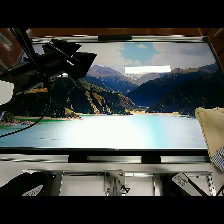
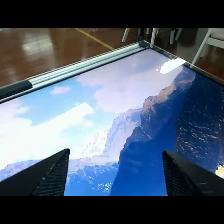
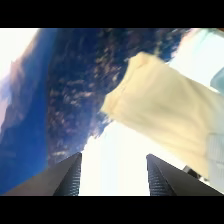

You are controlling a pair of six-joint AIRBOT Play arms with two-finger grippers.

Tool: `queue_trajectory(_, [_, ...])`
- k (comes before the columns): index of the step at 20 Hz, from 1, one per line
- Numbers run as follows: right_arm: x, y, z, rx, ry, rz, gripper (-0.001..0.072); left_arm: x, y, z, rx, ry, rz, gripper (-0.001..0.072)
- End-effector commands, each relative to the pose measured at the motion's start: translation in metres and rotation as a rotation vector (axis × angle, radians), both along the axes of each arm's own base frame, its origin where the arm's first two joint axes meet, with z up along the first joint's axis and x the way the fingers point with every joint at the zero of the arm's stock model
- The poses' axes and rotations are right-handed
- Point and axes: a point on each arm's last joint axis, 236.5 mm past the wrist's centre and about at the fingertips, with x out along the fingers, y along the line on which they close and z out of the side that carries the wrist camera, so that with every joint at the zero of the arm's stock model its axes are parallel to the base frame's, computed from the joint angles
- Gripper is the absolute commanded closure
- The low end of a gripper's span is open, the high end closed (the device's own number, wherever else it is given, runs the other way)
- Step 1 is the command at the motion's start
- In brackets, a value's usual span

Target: Fold the shirts.

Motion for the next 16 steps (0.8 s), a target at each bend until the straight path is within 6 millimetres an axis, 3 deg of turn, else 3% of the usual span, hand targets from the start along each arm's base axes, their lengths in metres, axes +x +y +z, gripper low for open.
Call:
queue_trajectory(1, [0.064, 0.051, -0.019, -0.004, 0.06, 0.239, 0.0193, 0.0, -0.002, -0.008, 0.012, 0.024, -0.01, 0.0031])
queue_trajectory(3, [0.112, 0.098, -0.034, -0.019, 0.072, 0.442, 0.0193, 0.001, -0.003, -0.027, 0.025, 0.105, -0.023, 0.0077])
queue_trajectory(5, [0.155, 0.154, -0.053, -0.038, 0.092, 0.653, 0.0193, 0.007, 0.004, -0.067, -0.011, 0.327, 0.001, 0.008])
queue_trajectory(8, [0.203, 0.231, -0.104, -0.003, 0.16, 0.86, 0.0191, 0.005, 0.049, -0.163, 0.125, 0.72, 0.137, 0.0082])
queue_trajectory(9, [0.213, 0.257, -0.128, 0.039, 0.198, 0.921, 0.0191, -0.001, 0.071, -0.192, 0.23, 0.804, 0.188, 0.0082])
queue_trajectory(11, [0.22, 0.304, -0.17, 0.111, 0.275, 1.068, 0.0191, -0.011, 0.112, -0.229, 0.419, 0.902, 0.296, 0.0082])
queue_trajectory(13, [0.217, 0.326, -0.207, 0.12, 0.379, 1.156, 0.0192, -0.014, 0.136, -0.244, 0.516, 0.935, 0.369, 0.0082])
queue_trajectory(16, [0.218, 0.347, -0.239, 0.131, 0.451, 1.196, 0.0192, -0.013, 0.142, -0.254, 0.551, 0.957, 0.381, 0.0082])
